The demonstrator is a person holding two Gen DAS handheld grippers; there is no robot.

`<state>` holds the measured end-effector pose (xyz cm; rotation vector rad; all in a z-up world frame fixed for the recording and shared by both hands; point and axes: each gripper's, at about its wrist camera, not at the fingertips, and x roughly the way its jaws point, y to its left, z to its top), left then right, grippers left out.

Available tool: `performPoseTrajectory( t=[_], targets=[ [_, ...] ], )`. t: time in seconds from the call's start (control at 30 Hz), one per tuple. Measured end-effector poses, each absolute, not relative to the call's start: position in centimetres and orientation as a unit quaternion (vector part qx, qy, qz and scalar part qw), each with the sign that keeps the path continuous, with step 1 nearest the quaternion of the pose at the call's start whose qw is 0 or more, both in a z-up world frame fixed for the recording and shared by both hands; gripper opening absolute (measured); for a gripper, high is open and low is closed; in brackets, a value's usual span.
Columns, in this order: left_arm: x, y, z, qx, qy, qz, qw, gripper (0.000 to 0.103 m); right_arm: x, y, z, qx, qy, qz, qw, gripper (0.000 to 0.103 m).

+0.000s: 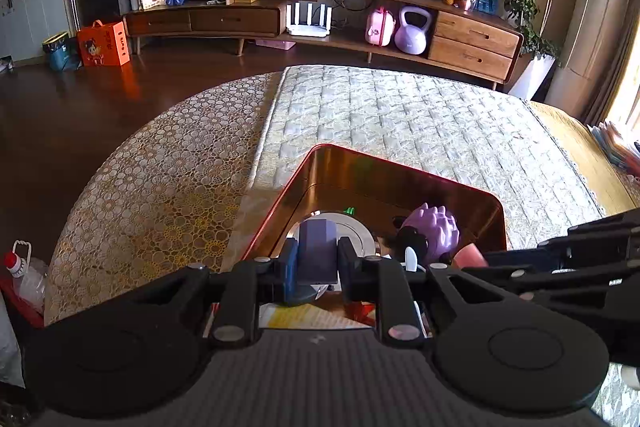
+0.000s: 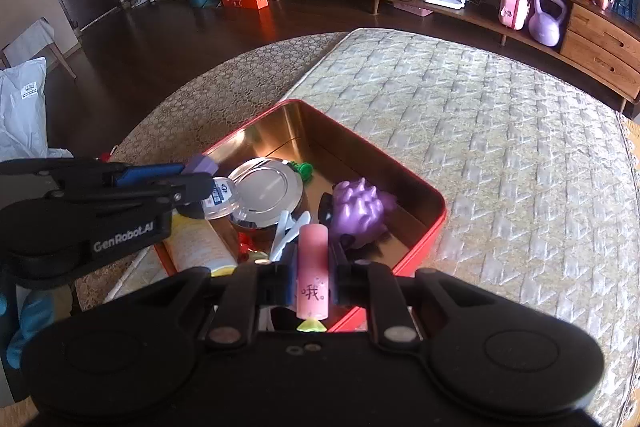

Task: Organize rigid objects
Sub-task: 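Carry the purple block into the red box with the left tool while the right carries the pink tube, then open the left tool to drop the purple block while the right releases the pink tube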

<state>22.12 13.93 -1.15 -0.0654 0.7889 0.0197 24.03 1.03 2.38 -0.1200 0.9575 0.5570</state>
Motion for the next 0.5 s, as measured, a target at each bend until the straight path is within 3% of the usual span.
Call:
performPoseTrajectory(
  t=[0.5],
  targets=[
    [25.8,12.8,-4.4,-0.048,0.411,-0.019,0.91,0.02,24.1,2.3,-0.1,-0.073,0.473,0.275,0.834,0.014]
  ],
)
